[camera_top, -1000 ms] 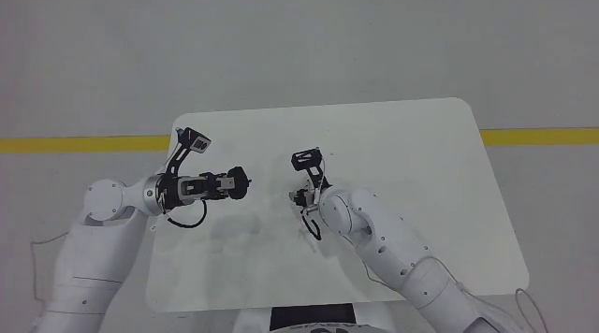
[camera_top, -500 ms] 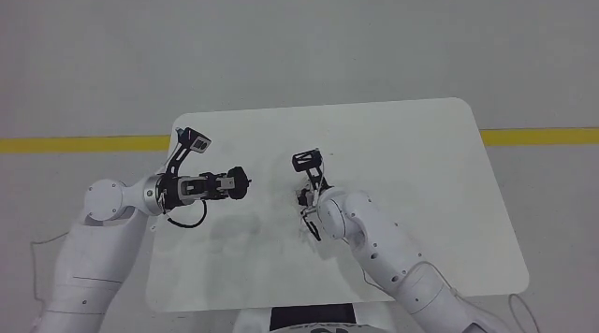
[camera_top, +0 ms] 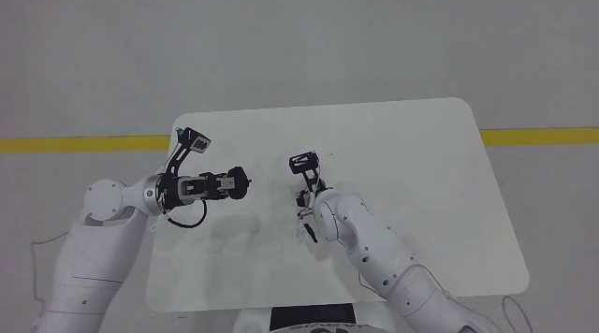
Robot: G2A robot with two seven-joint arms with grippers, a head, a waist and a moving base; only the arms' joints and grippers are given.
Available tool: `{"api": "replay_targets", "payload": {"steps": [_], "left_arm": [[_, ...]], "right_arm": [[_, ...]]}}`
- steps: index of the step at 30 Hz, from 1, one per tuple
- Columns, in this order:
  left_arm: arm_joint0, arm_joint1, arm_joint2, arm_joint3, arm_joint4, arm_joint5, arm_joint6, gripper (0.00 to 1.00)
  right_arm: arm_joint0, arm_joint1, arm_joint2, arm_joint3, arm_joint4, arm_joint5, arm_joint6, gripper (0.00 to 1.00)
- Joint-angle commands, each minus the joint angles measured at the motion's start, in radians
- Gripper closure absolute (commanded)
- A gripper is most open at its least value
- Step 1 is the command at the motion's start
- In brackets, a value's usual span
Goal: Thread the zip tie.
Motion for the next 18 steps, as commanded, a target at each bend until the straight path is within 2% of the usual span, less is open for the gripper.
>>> {"api": "replay_targets", "payload": {"steps": [1, 18], "left_arm": [[0.000, 0.000, 0.000, 0.000, 0.000, 0.000, 0.000, 1.00], [0.000, 0.000, 0.000, 0.000, 0.000, 0.000, 0.000, 1.00]], "right_arm": [[-0.001, -0.005, 0.001, 0.004, -0.009, 0.000, 0.002, 0.58], [-0.017, -0.036, 0.024, 0.016, -0.063, 0.000, 0.011, 0.67]]}}
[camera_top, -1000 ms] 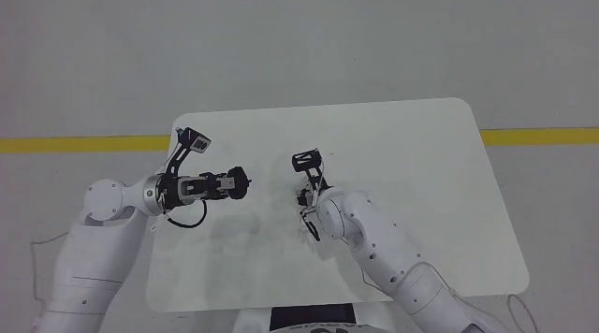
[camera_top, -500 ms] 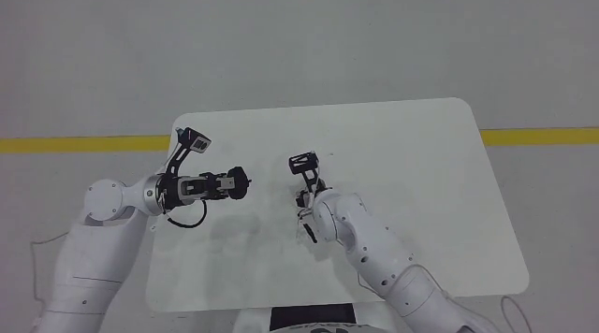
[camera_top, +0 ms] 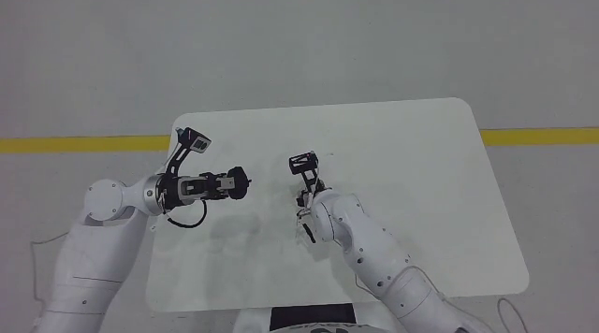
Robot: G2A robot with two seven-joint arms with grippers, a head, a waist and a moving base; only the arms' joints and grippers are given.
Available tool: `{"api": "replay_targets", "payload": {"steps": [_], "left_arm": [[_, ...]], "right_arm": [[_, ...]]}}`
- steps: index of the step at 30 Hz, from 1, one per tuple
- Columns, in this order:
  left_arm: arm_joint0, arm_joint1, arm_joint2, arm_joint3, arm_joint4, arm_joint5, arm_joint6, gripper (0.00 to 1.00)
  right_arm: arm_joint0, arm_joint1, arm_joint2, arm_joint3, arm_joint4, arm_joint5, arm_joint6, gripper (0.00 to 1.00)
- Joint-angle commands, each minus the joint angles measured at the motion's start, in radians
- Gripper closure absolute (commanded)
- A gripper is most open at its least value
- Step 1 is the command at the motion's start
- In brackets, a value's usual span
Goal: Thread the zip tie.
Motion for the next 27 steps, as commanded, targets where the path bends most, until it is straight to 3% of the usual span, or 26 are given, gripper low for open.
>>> {"api": "replay_targets", "payload": {"steps": [1, 17, 27], "left_arm": [[0.000, 0.000, 0.000, 0.000, 0.000, 0.000, 0.000, 1.00], [0.000, 0.000, 0.000, 0.000, 0.000, 0.000, 0.000, 1.00], [0.000, 0.000, 0.000, 0.000, 0.000, 0.000, 0.000, 1.00]], "right_arm": [[-0.002, -0.002, 0.004, 0.001, -0.002, 0.000, 0.001, 0.67], [-0.008, -0.024, 0.029, 0.016, -0.035, 0.000, 0.009, 0.78], [-0.007, -0.035, 0.030, 0.025, -0.072, 0.000, 0.025, 0.77]]}}
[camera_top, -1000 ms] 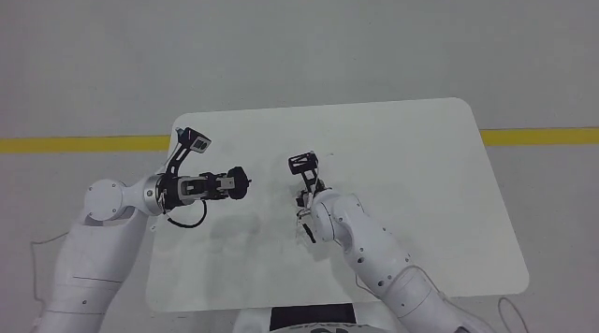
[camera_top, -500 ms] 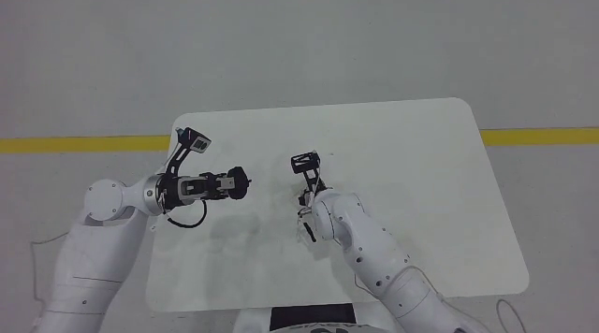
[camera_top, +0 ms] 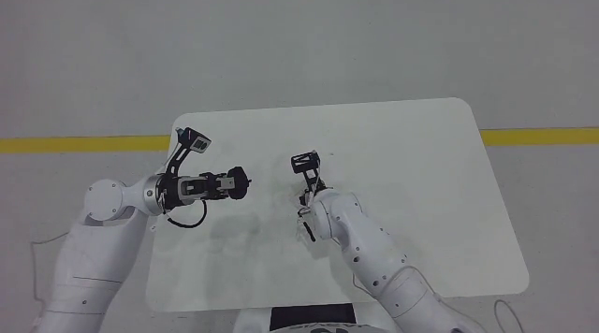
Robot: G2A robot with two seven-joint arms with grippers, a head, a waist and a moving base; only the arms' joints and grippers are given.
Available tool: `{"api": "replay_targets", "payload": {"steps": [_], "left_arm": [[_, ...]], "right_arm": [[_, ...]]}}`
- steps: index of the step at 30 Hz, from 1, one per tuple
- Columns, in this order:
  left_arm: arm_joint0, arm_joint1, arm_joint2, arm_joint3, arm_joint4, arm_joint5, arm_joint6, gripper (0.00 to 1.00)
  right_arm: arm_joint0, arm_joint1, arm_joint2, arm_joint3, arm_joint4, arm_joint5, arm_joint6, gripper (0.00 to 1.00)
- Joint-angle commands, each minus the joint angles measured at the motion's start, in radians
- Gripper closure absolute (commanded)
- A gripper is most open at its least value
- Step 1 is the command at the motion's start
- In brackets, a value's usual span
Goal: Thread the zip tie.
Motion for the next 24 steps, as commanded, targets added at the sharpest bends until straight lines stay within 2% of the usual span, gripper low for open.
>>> {"api": "replay_targets", "payload": {"steps": [1, 7, 12, 24], "left_arm": [[0.000, 0.000, 0.000, 0.000, 0.000, 0.000, 0.000, 1.00], [0.000, 0.000, 0.000, 0.000, 0.000, 0.000, 0.000, 1.00], [0.000, 0.000, 0.000, 0.000, 0.000, 0.000, 0.000, 1.00], [0.000, 0.000, 0.000, 0.000, 0.000, 0.000, 0.000, 1.00]], "right_arm": [[0.000, -0.002, -0.003, 0.001, -0.009, 0.000, 0.007, 0.77], [0.016, -0.010, -0.014, 0.021, -0.012, 0.000, 0.029, 0.81], [0.026, -0.016, -0.022, 0.038, -0.006, 0.000, 0.029, 0.89], [0.036, -0.031, -0.021, 0.076, -0.027, 0.000, 0.038, 0.91]]}}
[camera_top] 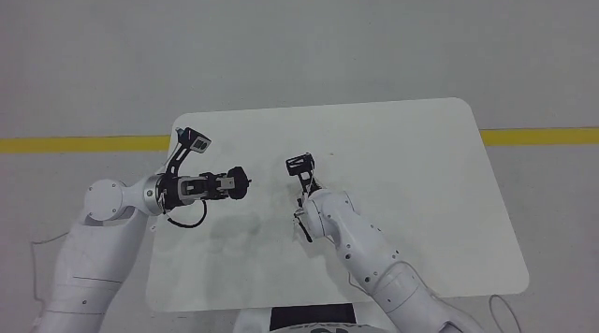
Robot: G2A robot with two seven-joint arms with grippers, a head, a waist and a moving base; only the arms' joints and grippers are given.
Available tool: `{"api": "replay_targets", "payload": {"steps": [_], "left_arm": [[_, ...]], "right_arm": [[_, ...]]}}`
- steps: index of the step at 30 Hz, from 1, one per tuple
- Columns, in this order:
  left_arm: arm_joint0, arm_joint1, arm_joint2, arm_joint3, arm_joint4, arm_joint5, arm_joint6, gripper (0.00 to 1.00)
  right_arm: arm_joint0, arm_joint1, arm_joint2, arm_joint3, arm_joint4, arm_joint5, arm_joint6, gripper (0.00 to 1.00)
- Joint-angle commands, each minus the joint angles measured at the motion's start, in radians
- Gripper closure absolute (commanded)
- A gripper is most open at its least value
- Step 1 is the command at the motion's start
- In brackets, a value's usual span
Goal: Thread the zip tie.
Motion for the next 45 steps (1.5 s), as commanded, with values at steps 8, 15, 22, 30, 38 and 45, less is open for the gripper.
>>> {"api": "replay_targets", "payload": {"steps": [8, 15, 22, 30, 38, 45], "left_arm": [[0.000, 0.000, 0.000, 0.000, 0.000, 0.000, 0.000, 1.00], [0.000, 0.000, 0.000, 0.000, 0.000, 0.000, 0.000, 1.00], [0.000, 0.000, 0.000, 0.000, 0.000, 0.000, 0.000, 1.00], [0.000, 0.000, 0.000, 0.000, 0.000, 0.000, 0.000, 1.00], [0.000, 0.000, 0.000, 0.000, 0.000, 0.000, 0.000, 1.00], [0.000, 0.000, 0.000, 0.000, 0.000, 0.000, 0.000, 1.00]], "right_arm": [[0.004, -0.016, 0.006, 0.025, -0.023, 0.000, -0.002, 0.93], [0.007, -0.031, 0.009, 0.044, -0.052, 0.000, 0.000, 0.94], [0.009, -0.046, 0.013, 0.061, -0.083, 0.000, 0.003, 0.95], [0.020, -0.057, 0.013, 0.087, -0.090, 0.000, -0.001, 0.93], [0.022, -0.061, 0.016, 0.095, -0.090, 0.000, -0.006, 0.90], [0.018, -0.060, 0.018, 0.089, -0.090, 0.000, -0.012, 0.89]]}}
